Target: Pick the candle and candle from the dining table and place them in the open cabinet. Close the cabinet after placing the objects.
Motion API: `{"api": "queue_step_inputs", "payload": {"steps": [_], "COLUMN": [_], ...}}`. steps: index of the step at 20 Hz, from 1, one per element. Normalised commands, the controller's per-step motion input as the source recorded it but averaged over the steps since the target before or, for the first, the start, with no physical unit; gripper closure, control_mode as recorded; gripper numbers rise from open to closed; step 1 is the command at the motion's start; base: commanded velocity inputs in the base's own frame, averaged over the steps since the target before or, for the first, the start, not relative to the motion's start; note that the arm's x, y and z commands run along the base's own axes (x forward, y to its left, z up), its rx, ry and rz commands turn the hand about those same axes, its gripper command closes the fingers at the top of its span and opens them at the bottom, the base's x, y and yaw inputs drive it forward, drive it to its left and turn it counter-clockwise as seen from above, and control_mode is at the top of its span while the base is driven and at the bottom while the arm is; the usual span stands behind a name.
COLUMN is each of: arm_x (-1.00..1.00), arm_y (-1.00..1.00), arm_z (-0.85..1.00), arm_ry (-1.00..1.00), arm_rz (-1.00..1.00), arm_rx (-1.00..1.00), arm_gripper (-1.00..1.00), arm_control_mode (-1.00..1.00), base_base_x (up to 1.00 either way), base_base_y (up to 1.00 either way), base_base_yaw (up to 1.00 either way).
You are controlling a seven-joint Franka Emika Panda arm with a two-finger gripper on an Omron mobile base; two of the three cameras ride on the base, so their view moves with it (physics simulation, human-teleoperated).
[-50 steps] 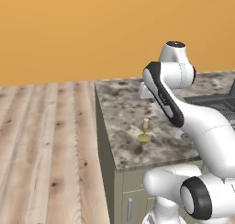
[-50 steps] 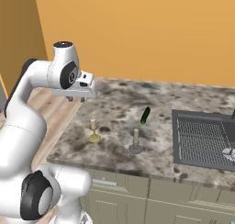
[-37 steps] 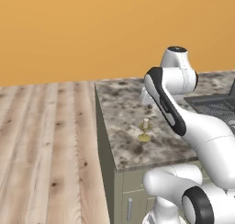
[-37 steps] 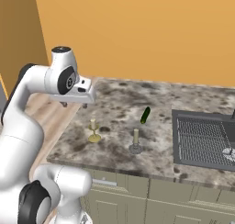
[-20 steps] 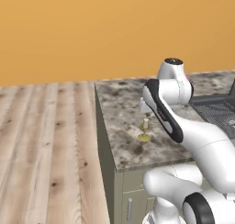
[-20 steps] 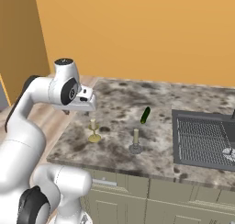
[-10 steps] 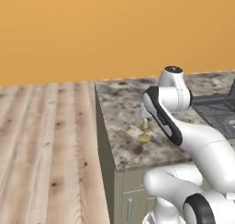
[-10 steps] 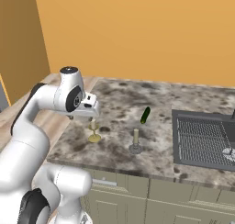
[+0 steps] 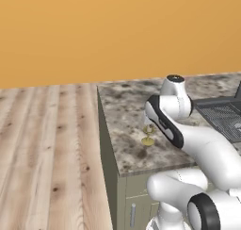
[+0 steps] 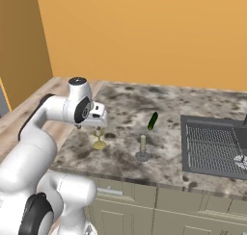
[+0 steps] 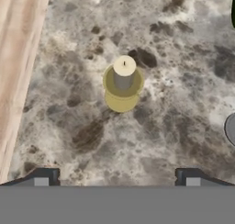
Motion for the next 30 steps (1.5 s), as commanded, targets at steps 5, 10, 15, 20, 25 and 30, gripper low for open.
{"api": "queue_step_inputs", "payload": {"steps": [5,10,15,20,25,30], "arm_x": [0.18,0.08,0.06,0.07,0.08,0.12], "arm_y": [-0.01,0.00,0.00,0.00,0.00,0.00], "arm_z": [-0.21,-0.11,-0.02,-0.03,-0.06,-0.10], "arm_ry": [0.00,-0.01,-0.01,-0.02,-0.01,0.00], "arm_rz": [0.00,0.00,0.00,0.00,0.00,0.00], "arm_rx": [0.00,0.00,0.00,0.00,0.00,0.00], "arm_gripper": [-1.00,-1.00,-1.00,-1.00,-1.00,-1.00], "arm_control_mode": [-1.00,-1.00,-1.00,-1.00,-1.00,-1.00], "base_base_x": [0.00,0.00,0.00,0.00,0.00,0.00], "base_base_y": [0.00,0.00,0.00,0.00,0.00,0.00], "base_base_yaw": [0.00,0.00,0.00,0.00,0.00,0.00]}}
